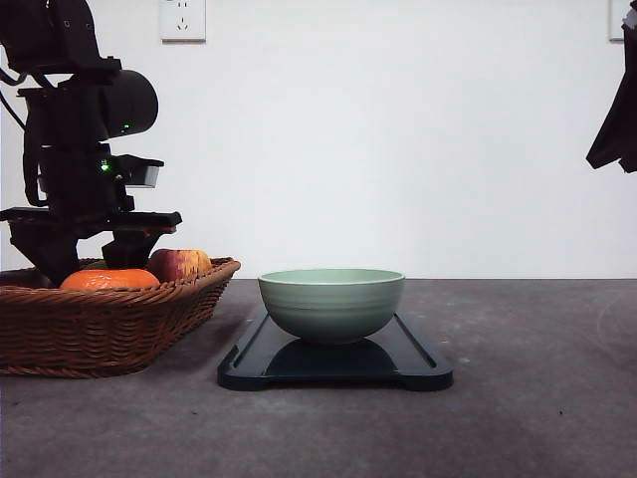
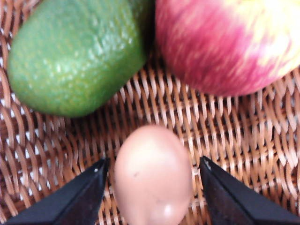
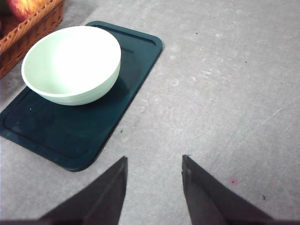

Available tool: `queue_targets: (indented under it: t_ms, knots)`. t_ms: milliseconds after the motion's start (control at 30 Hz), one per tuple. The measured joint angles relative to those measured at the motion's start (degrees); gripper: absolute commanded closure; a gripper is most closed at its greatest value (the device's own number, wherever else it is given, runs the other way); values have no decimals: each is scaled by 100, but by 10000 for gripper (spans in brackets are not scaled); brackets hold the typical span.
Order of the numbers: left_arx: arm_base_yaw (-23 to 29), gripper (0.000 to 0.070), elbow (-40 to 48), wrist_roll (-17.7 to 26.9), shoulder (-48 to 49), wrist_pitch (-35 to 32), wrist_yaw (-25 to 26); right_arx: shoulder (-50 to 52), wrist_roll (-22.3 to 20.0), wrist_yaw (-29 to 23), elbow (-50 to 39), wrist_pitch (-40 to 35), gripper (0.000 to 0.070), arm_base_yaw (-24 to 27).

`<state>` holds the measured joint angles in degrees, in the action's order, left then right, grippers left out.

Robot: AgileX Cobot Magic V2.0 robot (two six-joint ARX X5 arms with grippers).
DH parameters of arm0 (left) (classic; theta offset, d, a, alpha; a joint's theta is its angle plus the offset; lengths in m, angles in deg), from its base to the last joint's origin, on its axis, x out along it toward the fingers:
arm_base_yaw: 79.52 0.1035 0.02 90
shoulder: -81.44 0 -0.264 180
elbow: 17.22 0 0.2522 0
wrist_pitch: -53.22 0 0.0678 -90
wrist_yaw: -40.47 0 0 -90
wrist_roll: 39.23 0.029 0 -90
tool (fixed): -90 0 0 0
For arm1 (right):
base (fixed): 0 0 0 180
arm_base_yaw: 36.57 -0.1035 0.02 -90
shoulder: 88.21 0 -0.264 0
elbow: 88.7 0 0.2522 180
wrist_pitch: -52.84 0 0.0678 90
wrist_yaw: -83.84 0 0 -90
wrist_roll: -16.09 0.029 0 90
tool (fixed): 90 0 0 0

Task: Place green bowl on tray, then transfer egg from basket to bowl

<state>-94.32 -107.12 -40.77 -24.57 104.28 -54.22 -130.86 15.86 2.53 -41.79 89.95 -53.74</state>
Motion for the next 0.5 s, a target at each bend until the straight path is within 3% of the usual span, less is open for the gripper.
queue_targets:
  t_ms: [67,200,233,500]
  knots:
    - [0,347,0,0,0,-4,0,0,0,-49,0,0,474,0]
    - [0,536,0,-4,0,-7,0,0,0,-120,0,0,474,0]
    - [0,557,0,-15,0,-8,-2,0,0,-120,0,0,474,0]
    - [0,564,-23,-26,0,29,-2,0,0,-120,0,0,474,0]
